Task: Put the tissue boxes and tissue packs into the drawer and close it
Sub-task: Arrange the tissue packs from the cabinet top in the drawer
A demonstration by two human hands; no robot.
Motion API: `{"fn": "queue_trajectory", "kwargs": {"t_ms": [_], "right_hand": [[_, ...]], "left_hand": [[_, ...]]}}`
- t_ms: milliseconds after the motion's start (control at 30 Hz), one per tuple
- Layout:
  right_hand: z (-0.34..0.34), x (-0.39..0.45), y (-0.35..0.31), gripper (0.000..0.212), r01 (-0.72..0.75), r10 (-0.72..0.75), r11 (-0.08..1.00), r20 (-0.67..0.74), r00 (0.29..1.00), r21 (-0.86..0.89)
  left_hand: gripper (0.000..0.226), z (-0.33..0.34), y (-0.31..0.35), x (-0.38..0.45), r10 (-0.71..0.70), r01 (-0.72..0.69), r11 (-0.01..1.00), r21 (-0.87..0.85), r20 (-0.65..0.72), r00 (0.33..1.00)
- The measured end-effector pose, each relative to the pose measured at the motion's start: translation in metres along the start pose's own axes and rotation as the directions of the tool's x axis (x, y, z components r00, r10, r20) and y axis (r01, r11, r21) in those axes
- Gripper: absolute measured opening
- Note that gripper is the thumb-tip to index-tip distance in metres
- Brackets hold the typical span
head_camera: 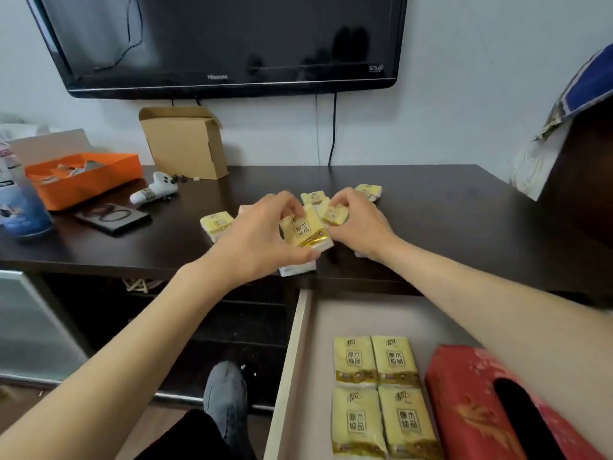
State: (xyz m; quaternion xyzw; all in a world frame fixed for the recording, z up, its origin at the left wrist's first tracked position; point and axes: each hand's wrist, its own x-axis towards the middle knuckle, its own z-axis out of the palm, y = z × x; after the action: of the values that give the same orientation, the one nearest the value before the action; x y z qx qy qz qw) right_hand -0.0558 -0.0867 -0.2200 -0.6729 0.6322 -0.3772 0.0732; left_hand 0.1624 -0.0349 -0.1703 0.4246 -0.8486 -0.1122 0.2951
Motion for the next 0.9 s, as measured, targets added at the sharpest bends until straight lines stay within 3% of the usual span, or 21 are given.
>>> {"fn": "queue_trajectory", "kwargs": {"t_ms": [167,267,333,400,467,533,667,900], "right_hand": [[-0.027,-0.003,-0.020,0.057,0.062,-0.049,0.995,-0.157,0.986,0.080],[-0.054,-0.028,-0.027,0.052,0.108,-0.074,0.971,-0.160,0.984,0.214],[-0.071,-0.063,-0.027,0.046,0.080,-0.064,0.968,-0.077,0.995,0.239],[-0.084,-0.111,-0.021,0.040,0.013,-0.036,0.977,0.105,0.994,0.213],[-0.094,-0.159,-0.016,0.036,-0.014,-0.037,0.987,0.315,0.948,0.160],[-0.103,-0.198,-0.015,0.037,0.024,-0.055,0.997,0.429,0.902,0.078],[-0.119,-0.246,-0.022,0.042,0.161,-0.050,0.974,0.542,0.839,-0.160],[-0.112,-0.266,-0.022,0.042,0.329,-0.044,0.896,0.677,0.735,-0.298]], "left_hand": [[0.060,0.010,0.022,-0.061,0.012,-0.009,1.000,-0.025,0.115,0.993],[0.060,0.012,0.034,-0.087,0.039,-0.028,0.998,-0.056,0.213,0.976],[0.060,0.018,0.043,-0.101,0.061,-0.038,0.996,-0.078,0.310,0.949],[0.059,0.028,0.050,-0.114,0.092,-0.087,0.996,-0.033,0.423,0.902],[0.058,0.039,0.054,-0.124,0.121,-0.168,0.985,0.042,0.526,0.842],[0.056,0.047,0.057,-0.132,0.140,-0.205,0.978,0.047,0.581,0.802],[0.055,0.053,0.058,-0.139,0.170,-0.254,0.966,0.057,0.603,0.780],[0.051,0.060,0.055,-0.149,0.216,-0.330,0.942,0.060,0.645,0.733]]}}
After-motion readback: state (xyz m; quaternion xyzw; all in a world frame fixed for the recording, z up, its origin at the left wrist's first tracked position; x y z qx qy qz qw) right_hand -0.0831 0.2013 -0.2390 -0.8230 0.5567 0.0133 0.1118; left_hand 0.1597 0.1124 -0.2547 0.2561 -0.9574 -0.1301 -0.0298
